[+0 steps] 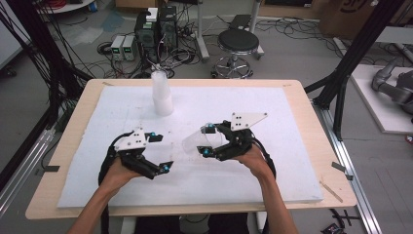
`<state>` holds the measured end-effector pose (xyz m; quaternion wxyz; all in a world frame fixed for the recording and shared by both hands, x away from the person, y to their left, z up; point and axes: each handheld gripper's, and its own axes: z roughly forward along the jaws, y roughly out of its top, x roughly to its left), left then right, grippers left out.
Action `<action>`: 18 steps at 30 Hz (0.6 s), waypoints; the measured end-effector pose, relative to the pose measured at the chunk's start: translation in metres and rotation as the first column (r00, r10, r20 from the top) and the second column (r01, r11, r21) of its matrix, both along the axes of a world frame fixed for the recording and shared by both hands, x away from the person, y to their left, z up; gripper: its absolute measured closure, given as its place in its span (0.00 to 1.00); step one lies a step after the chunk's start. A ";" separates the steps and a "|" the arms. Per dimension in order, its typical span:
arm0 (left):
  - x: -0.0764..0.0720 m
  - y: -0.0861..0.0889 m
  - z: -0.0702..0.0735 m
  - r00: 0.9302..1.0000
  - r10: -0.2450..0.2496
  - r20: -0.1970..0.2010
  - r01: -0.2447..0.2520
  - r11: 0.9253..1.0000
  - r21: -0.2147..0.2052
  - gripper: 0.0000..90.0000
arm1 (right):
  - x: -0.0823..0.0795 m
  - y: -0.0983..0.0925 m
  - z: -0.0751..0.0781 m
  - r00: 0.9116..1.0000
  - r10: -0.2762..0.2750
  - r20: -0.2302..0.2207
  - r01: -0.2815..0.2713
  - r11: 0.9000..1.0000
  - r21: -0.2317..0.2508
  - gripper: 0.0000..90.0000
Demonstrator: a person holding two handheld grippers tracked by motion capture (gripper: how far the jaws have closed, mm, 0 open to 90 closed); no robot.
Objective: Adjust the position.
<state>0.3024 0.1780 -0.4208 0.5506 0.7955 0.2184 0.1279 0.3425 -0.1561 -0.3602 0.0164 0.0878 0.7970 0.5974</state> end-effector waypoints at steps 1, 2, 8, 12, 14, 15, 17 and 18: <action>-0.002 0.006 -0.004 1.000 0.027 0.002 -0.027 1.000 -0.001 0.02 | 0.002 0.000 0.001 1.000 -0.016 0.003 0.016 1.000 -0.025 0.35; -0.004 0.011 -0.009 0.998 0.056 -0.003 -0.056 0.998 -0.002 0.02 | 0.003 0.000 0.002 1.000 -0.030 -0.001 0.030 0.998 -0.051 0.35; -0.012 0.040 -0.027 0.977 0.212 -0.023 -0.212 0.977 -0.004 0.02 | 0.017 -0.001 0.007 0.987 -0.161 -0.016 0.153 0.961 -0.230 0.36; -0.016 0.049 -0.033 0.961 0.273 -0.033 -0.274 0.962 -0.005 0.02 | 0.028 0.000 0.010 0.959 -0.282 0.000 0.261 0.889 -0.375 0.36; -0.017 0.052 -0.038 0.955 0.295 -0.030 -0.296 0.955 -0.009 0.02 | 0.033 0.002 0.010 0.949 -0.316 0.021 0.293 0.849 -0.439 0.36; -0.018 0.053 -0.040 0.951 0.308 -0.033 -0.309 0.951 -0.011 0.02 | 0.035 0.003 0.010 0.945 -0.327 0.033 0.304 0.833 -0.462 0.36; -0.018 0.055 -0.045 0.946 0.322 -0.039 -0.323 0.946 -0.022 0.02 | 0.039 0.004 0.010 0.939 -0.341 0.037 0.315 0.814 -0.488 0.36; -0.018 0.055 -0.046 0.946 0.321 -0.047 -0.322 0.946 -0.022 0.02 | 0.040 0.005 0.010 0.937 -0.348 0.041 0.321 0.806 -0.497 0.36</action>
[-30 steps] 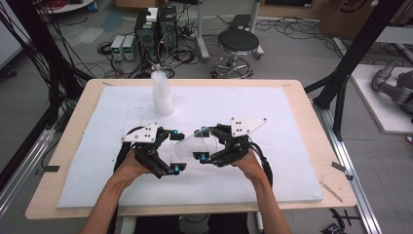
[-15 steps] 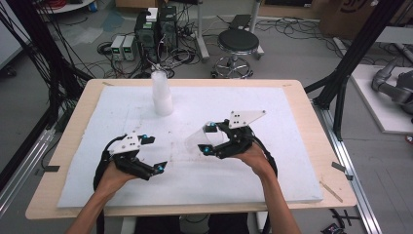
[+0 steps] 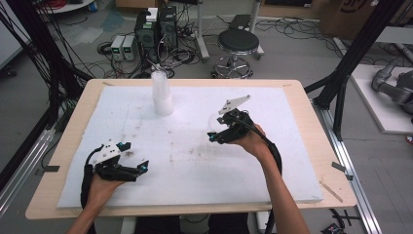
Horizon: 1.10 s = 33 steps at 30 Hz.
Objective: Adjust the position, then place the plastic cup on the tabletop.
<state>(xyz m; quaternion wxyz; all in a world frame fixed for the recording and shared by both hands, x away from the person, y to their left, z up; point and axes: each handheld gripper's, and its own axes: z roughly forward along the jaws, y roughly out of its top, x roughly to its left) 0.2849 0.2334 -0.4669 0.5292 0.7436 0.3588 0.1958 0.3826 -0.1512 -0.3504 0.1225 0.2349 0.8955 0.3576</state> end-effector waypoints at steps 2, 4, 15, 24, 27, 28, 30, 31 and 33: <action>0.001 0.000 -0.003 1.000 -0.005 -0.013 0.005 1.000 -0.012 0.02 | 0.002 0.000 0.000 1.000 -0.008 -0.005 0.008 1.000 -0.006 0.36; 0.001 0.000 -0.002 1.000 -0.004 -0.009 0.004 1.000 -0.014 0.02 | 0.003 0.001 -0.001 1.000 -0.020 -0.011 0.019 1.000 -0.011 0.36; -0.001 0.004 -0.003 1.000 0.009 0.011 -0.008 0.998 -0.055 0.02 | 0.004 0.002 -0.001 1.000 -0.017 -0.015 0.017 1.000 -0.006 0.36; -0.002 0.005 -0.004 1.000 0.000 0.026 0.002 0.998 -0.068 0.02 | 0.007 0.004 -0.004 1.000 -0.021 -0.016 0.021 1.000 -0.011 0.36; -0.004 0.006 -0.004 0.999 -0.002 0.036 0.004 0.997 -0.079 0.02 | 0.008 0.007 -0.009 0.999 -0.025 -0.024 0.025 1.000 -0.009 0.36; -0.004 0.007 -0.004 0.999 0.000 0.035 0.003 0.996 -0.084 0.02 | 0.008 0.008 -0.011 0.999 -0.032 -0.026 0.032 0.999 -0.010 0.36; -0.003 0.007 -0.004 0.999 -0.004 0.035 0.007 0.997 -0.083 0.02 | 0.009 0.010 -0.015 0.999 -0.035 -0.027 0.035 0.999 -0.010 0.36; -0.003 0.007 -0.004 0.999 -0.004 0.032 0.007 0.997 -0.080 0.02 | 0.010 0.010 -0.017 0.999 -0.040 -0.034 0.040 0.999 -0.011 0.36; -0.003 0.007 -0.004 1.000 -0.002 0.029 0.004 0.997 -0.080 0.02 | 0.011 0.012 -0.021 0.998 -0.051 -0.035 0.050 0.998 -0.024 0.36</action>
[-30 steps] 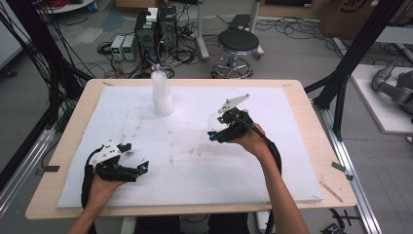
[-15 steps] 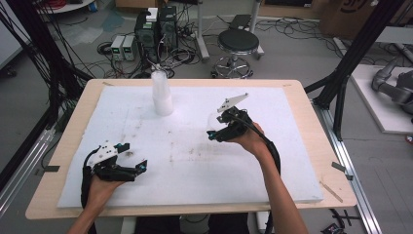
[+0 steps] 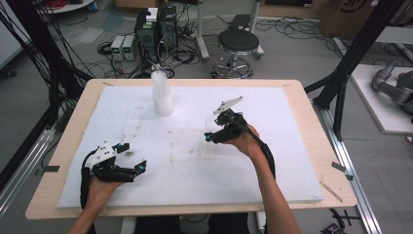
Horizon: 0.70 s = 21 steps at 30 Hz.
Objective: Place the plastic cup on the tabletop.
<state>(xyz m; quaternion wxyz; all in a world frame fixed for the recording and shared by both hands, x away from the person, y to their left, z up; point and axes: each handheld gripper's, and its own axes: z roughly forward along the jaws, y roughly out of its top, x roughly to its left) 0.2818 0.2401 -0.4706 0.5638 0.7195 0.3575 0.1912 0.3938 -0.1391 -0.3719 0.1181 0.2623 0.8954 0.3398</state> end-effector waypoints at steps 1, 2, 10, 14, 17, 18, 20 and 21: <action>0.000 0.000 0.000 1.000 0.001 -0.001 -0.001 1.000 -0.001 0.02 | 0.000 0.001 -0.002 1.000 -0.006 -0.007 0.006 1.000 -0.003 0.36; 0.000 0.000 0.000 1.000 0.002 -0.002 -0.002 1.000 -0.003 0.02 | 0.001 0.002 -0.004 1.000 -0.007 -0.005 0.007 1.000 -0.014 0.36; 0.001 0.001 0.000 1.000 -0.004 -0.009 0.004 1.000 -0.007 0.02 | 0.006 0.015 -0.020 1.000 -0.010 -0.022 0.009 0.998 -0.055 0.36; 0.001 0.001 0.000 1.000 -0.004 -0.009 0.004 1.000 -0.009 0.02 | 0.009 0.020 -0.030 1.000 -0.013 -0.020 0.011 0.997 -0.076 0.36; 0.001 0.001 0.000 1.000 -0.006 -0.009 0.006 1.000 -0.009 0.02 | 0.010 0.022 -0.034 0.999 -0.032 -0.010 0.032 0.998 -0.046 0.36; 0.001 0.001 0.000 1.000 -0.006 -0.009 0.006 1.000 -0.009 0.02 | 0.009 0.023 -0.035 0.999 -0.036 -0.008 0.035 0.998 -0.045 0.36; 0.001 0.001 0.000 1.000 -0.004 -0.011 0.004 1.000 -0.010 0.02 | 0.010 0.023 -0.035 0.999 -0.033 -0.005 0.033 0.998 -0.045 0.36; 0.001 0.001 0.000 1.000 -0.004 -0.011 0.004 1.000 -0.011 0.02 | 0.010 0.023 -0.035 0.999 -0.033 -0.006 0.033 0.998 -0.044 0.36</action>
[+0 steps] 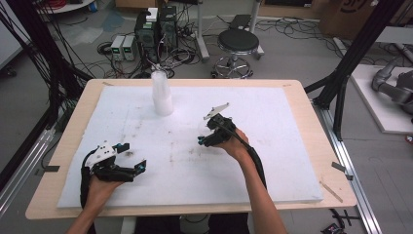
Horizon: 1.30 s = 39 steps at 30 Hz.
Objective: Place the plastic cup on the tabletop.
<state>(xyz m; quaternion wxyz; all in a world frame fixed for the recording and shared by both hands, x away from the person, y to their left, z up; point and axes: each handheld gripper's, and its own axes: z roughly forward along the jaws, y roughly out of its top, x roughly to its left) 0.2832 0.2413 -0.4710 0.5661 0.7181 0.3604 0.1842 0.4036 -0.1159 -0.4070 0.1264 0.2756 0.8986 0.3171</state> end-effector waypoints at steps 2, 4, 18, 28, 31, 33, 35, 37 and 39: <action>0.000 0.000 0.000 1.000 -0.002 0.000 0.002 1.000 0.002 0.02 | 0.001 0.000 0.000 1.000 -0.002 0.001 0.002 1.000 0.004 0.36; 0.000 0.000 0.000 1.000 -0.001 0.000 0.001 1.000 0.002 0.02 | 0.001 0.000 -0.001 1.000 -0.003 0.003 0.003 1.000 0.009 0.36; 0.000 0.000 0.000 1.000 -0.003 0.000 0.003 1.000 0.001 0.02 | -0.003 -0.003 -0.026 0.999 -0.041 0.036 0.039 0.997 0.063 0.20; 0.000 0.000 0.000 1.000 0.006 -0.002 -0.006 1.000 -0.006 0.02 | -0.032 -0.034 -0.031 0.990 -0.088 0.108 0.069 0.983 0.170 0.19; 0.001 0.001 0.000 1.000 0.011 -0.011 -0.011 1.000 -0.009 0.02 | -0.047 -0.054 -0.032 0.985 -0.111 0.130 0.079 0.971 0.227 0.17; 0.000 0.001 0.000 1.000 0.019 -0.002 -0.019 1.000 -0.006 0.02 | -0.057 -0.068 -0.032 0.981 -0.126 0.145 0.083 0.959 0.272 0.18; -0.001 0.000 0.000 1.000 0.024 0.003 -0.024 1.000 -0.002 0.02 | -0.064 -0.081 -0.033 0.977 -0.142 0.162 0.090 0.952 0.293 0.17; -0.001 0.000 0.000 1.000 0.025 0.000 -0.025 1.000 -0.001 0.02 | -0.069 -0.092 -0.033 0.975 -0.164 0.152 0.110 0.943 0.314 0.17; 0.000 0.000 0.000 1.000 0.026 -0.003 -0.026 1.000 -0.003 0.02 | -0.075 -0.102 -0.034 0.968 -0.191 0.160 0.132 0.937 0.325 0.15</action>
